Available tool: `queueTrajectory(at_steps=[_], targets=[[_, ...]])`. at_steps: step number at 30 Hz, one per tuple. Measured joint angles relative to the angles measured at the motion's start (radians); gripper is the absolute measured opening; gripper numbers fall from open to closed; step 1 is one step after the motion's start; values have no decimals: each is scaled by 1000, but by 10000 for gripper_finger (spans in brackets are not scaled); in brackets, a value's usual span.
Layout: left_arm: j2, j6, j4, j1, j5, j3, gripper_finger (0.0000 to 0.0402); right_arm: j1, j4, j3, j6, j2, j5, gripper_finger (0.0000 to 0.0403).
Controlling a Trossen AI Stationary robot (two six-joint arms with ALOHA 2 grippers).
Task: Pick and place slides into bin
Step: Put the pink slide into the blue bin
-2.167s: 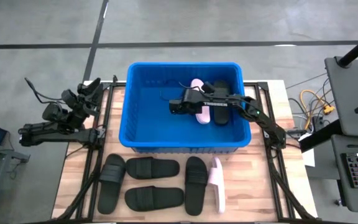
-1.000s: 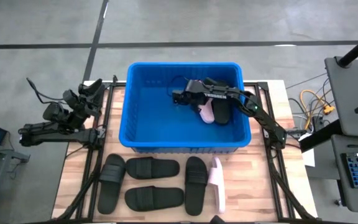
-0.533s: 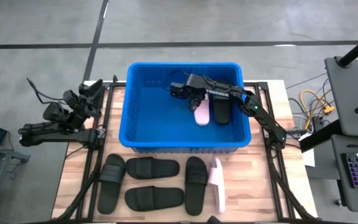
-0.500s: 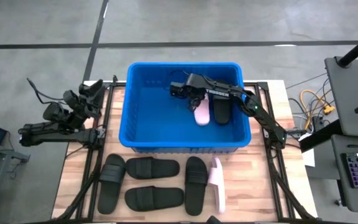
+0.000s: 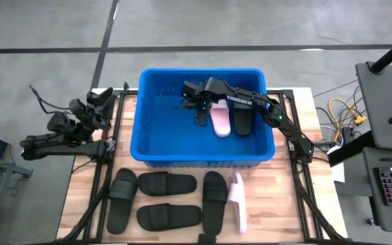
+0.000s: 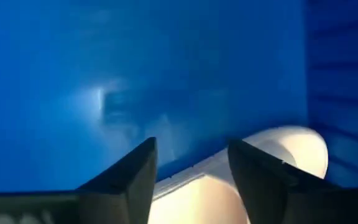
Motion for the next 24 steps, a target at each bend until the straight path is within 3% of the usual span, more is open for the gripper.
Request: queueTrajectory(at_steps=[9,18,24], targets=[[-5,0,1,0,4,-1,217,-75,33,-93,-167,0,0,22],[-4,0,1,0,5,-1,217,-96,110,-173,-243,0,-57,9],[-4,0,1,0,5,-1,217,-96,122,-230,-263,0,-16,9]])
